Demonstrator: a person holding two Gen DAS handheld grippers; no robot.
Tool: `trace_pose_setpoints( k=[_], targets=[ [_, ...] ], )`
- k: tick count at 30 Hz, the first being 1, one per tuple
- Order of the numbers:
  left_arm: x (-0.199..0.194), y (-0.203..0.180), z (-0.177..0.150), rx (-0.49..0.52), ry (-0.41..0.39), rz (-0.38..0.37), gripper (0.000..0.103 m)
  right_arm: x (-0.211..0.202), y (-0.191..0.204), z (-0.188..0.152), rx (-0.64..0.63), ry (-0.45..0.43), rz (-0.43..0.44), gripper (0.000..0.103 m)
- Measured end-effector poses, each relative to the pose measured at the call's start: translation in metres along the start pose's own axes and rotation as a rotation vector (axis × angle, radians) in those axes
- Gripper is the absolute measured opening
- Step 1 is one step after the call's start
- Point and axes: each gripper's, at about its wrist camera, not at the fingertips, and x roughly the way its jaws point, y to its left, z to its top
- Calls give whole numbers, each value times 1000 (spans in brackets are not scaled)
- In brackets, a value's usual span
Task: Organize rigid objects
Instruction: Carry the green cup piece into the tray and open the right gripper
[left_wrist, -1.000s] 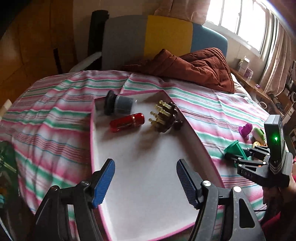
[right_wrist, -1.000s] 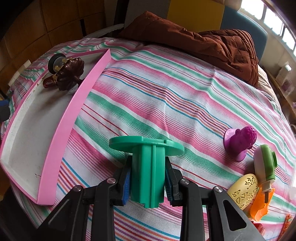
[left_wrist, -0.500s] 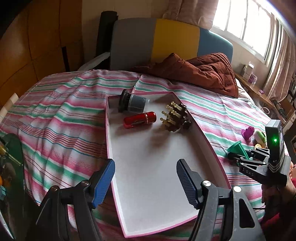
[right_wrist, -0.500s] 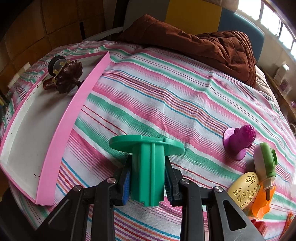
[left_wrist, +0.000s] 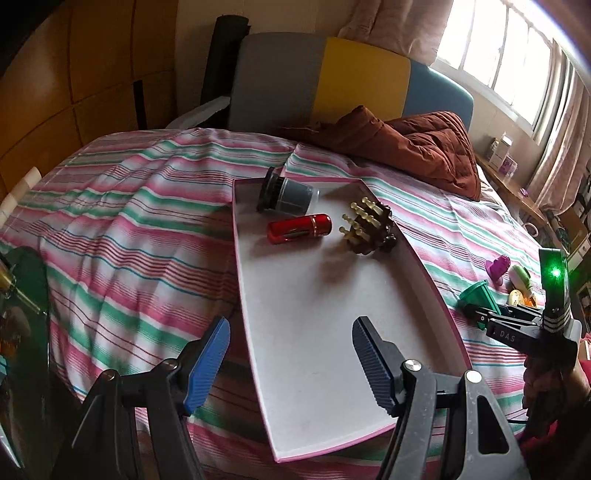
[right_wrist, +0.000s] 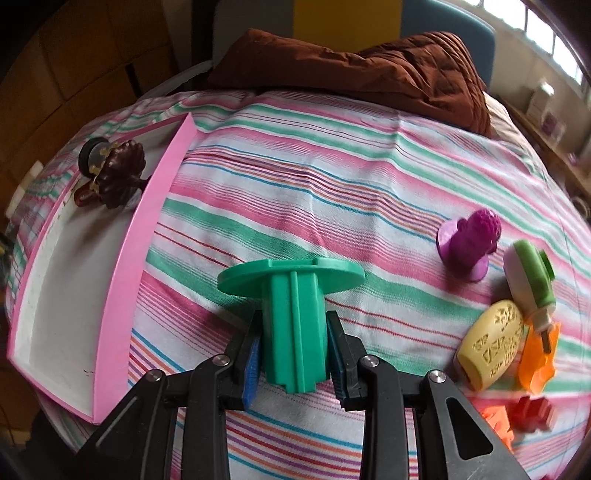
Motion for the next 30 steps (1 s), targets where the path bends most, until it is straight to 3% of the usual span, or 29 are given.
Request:
trace_pose_setpoints(
  k=[1, 5, 14, 17, 19, 21, 25, 30],
  targets=[
    [0, 1, -1, -2, 2, 1, 70, 0, -1, 0, 12, 3, 6, 36],
    [0, 7, -4, -14, 7, 0, 70, 0, 3, 2, 20, 25, 26, 59],
    [-1, 15, -7, -32, 8, 2, 70, -2, 2, 0, 57, 30, 12, 60],
    [-3, 16, -8, -37, 3, -5, 70, -3, 2, -1, 62, 30, 6, 60],
    [-5, 17, -8, -35, -3, -3, 70, -3, 3, -1, 60, 29, -7, 53],
    [-5, 18, -8, -38, -2, -4, 70, -4, 3, -1, 56, 20, -25, 30],
    [-6, 22, -10, -52, 0, 0, 70, -9, 10, -1, 31, 11, -46, 30],
    [-6, 34, -12, -79, 1, 19, 70, -20, 20, -1, 26, -15, -12, 30]
  ],
)
